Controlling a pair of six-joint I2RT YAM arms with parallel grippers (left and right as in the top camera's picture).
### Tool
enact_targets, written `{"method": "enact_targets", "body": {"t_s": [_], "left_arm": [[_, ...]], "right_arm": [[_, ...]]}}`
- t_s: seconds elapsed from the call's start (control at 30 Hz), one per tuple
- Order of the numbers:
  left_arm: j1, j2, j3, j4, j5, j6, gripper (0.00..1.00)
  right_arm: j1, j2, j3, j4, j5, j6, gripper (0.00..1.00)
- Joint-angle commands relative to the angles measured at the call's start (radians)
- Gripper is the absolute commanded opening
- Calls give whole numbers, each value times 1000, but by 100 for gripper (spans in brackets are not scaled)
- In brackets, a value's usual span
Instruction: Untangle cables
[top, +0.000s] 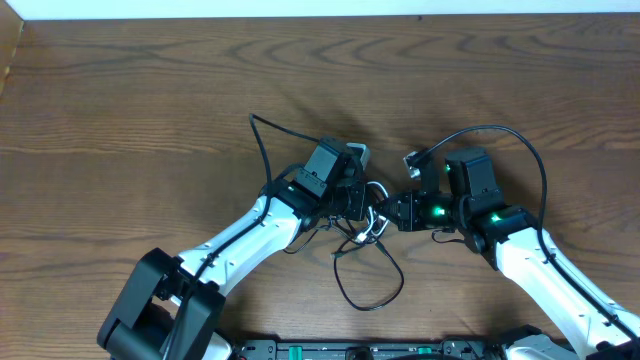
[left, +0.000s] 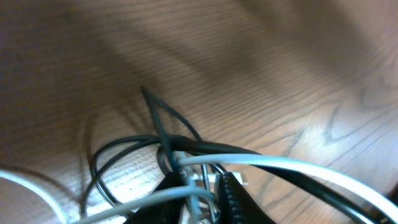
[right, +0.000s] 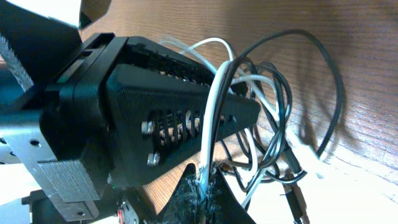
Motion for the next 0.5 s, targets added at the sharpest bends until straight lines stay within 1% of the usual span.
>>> {"method": "enact_targets", "body": {"t_s": [0.0,0.07,0.23,0.3,0.4,0.47], "left_arm": [[3,2,2,-5,-12,13,8],[15,-5,2,-28,-12,19,8],[85,-81,2,-175,-12,69,7],[131,-135,2,-246,-12,102,7],[203,-230,2,-323,-12,154,7],[260,-308,2,-360,-12,169,8]], "right_arm": [[5,-1,4,-12,21,-18,1],[5,-1,4,-53,109,-8,1],[-31,-1,5,-264,544,104,1],[-60,-1,4,-339,686,157,1],[-119,-1,4,-413,808,208,1],[-173,-1,4,-436,830,208,1]]}}
